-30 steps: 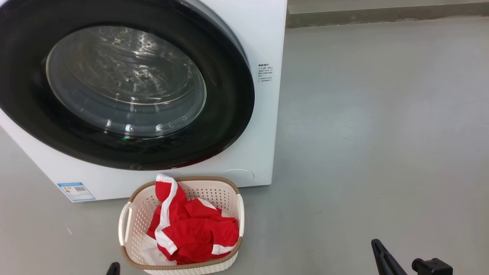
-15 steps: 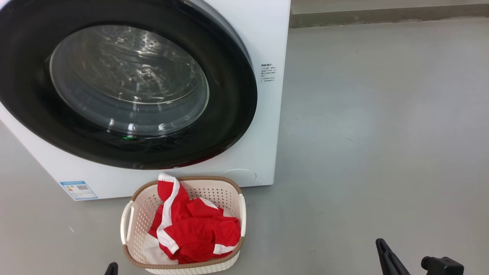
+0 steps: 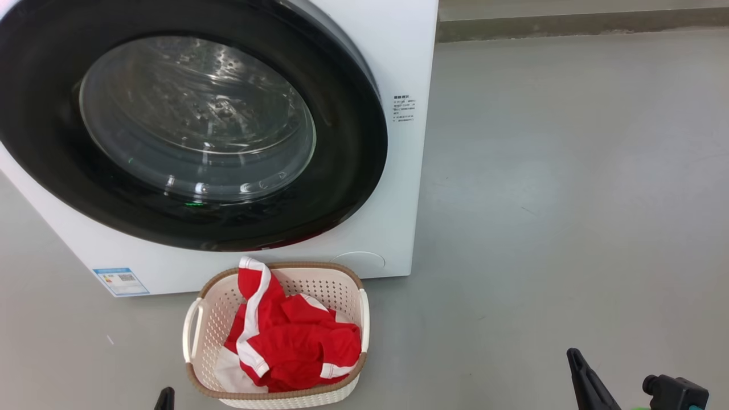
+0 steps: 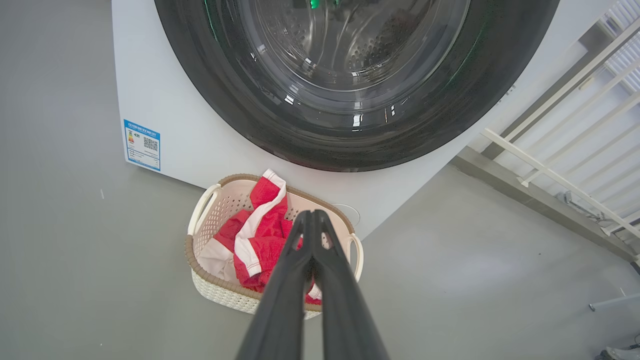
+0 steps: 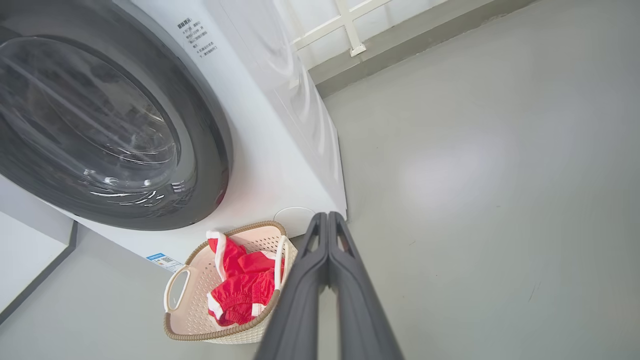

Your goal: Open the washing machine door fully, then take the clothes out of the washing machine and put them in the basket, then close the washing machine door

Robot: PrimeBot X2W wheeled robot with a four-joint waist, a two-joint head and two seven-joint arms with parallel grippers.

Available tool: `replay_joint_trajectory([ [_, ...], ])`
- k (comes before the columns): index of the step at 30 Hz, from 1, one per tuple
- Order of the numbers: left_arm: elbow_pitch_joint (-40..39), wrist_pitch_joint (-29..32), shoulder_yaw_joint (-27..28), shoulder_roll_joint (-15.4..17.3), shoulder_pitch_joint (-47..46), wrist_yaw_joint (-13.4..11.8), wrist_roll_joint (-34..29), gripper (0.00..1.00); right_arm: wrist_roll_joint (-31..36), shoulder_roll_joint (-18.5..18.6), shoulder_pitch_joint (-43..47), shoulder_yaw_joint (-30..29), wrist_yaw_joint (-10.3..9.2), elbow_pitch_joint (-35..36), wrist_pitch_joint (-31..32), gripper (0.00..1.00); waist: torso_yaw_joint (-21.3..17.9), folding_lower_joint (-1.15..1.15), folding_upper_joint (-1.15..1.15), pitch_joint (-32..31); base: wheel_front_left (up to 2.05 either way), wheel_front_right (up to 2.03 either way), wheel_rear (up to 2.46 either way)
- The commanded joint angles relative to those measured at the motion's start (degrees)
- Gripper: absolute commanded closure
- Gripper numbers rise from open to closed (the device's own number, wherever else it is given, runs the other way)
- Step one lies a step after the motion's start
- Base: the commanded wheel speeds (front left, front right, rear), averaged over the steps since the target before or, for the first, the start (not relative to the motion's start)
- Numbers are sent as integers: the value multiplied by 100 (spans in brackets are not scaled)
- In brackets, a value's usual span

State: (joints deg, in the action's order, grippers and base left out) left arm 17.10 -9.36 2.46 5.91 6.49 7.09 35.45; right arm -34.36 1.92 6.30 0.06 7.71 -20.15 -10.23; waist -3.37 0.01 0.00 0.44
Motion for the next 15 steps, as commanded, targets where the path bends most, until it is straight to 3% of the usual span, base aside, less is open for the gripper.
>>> replay_joint_trajectory([
  [1, -149, 43, 109, 32, -246, 10, 169, 100, -182, 95, -250, -36, -5, 167, 38, 100, 5, -1, 0, 0, 0, 0, 0],
  [15, -173, 274, 154, -18, -399, 14, 991, 100, -1040, 114, -397, -104, -8, 235, 262, 100, 55, -1, 0, -4, 0, 0, 0],
])
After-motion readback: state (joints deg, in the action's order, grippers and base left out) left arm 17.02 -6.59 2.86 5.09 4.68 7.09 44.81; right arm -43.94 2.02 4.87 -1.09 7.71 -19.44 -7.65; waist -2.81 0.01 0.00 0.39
